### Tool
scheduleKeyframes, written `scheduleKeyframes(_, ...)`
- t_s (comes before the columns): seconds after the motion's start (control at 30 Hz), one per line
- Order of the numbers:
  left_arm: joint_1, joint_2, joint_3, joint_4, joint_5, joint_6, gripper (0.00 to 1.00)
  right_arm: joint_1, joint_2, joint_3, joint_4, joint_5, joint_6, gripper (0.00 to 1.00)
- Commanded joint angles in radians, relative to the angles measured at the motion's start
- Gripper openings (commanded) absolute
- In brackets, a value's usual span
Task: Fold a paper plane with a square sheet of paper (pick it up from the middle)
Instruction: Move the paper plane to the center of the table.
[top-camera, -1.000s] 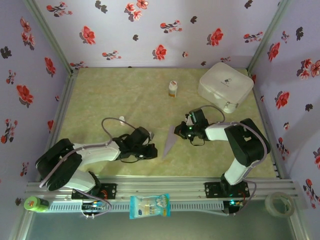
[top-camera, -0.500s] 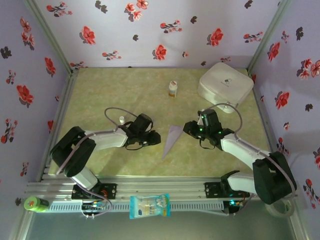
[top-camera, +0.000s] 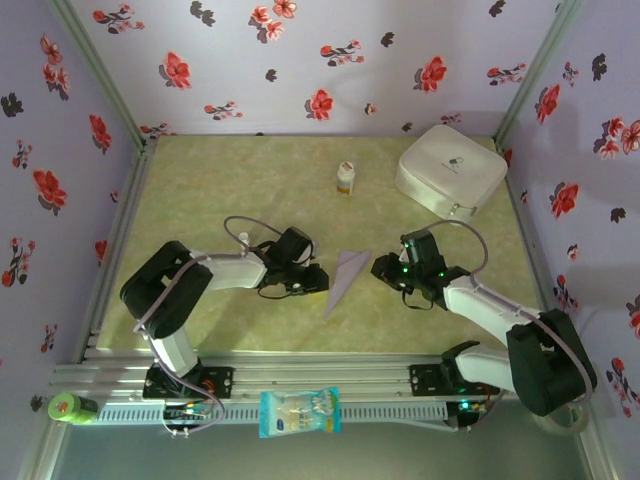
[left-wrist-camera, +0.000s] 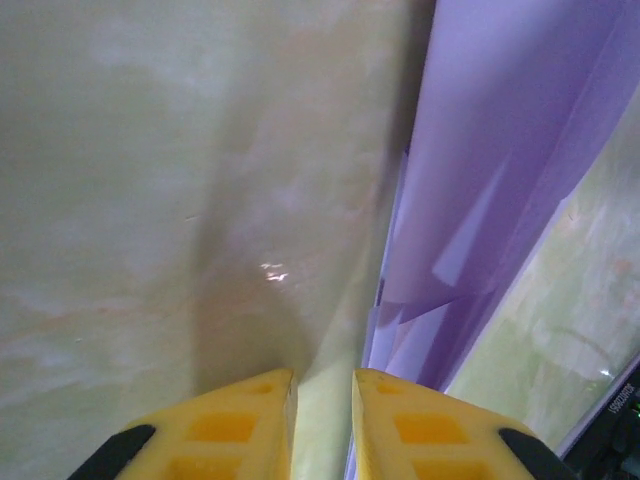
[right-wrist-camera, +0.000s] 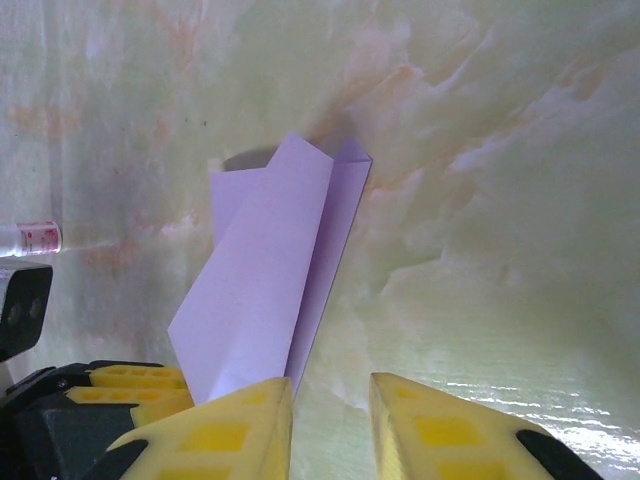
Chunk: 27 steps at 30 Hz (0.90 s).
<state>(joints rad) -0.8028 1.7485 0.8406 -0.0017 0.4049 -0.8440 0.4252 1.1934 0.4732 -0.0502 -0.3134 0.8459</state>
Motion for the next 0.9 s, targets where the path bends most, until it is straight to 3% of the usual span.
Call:
scheduleKeyframes(0.0,-0.007,0.028,0.026,0.022,0.040,0.026,0.21,-0.005,0.019,-0.012,0.029,0.006,0.018,0.26)
scheduleKeyframes(0.57,-0.019,0.055,0.025,0.099,0.074,0.007,0.24,-0.001,0.153,-0.019,0.127,-0.080,0.045,0.26)
scheduleKeyframes(0.87,-0.020,0.017,-0.017,0.144,0.014,-0.042,0.23,0.004,0.181,-0.017,0.158,-0.089,0.053,0.25)
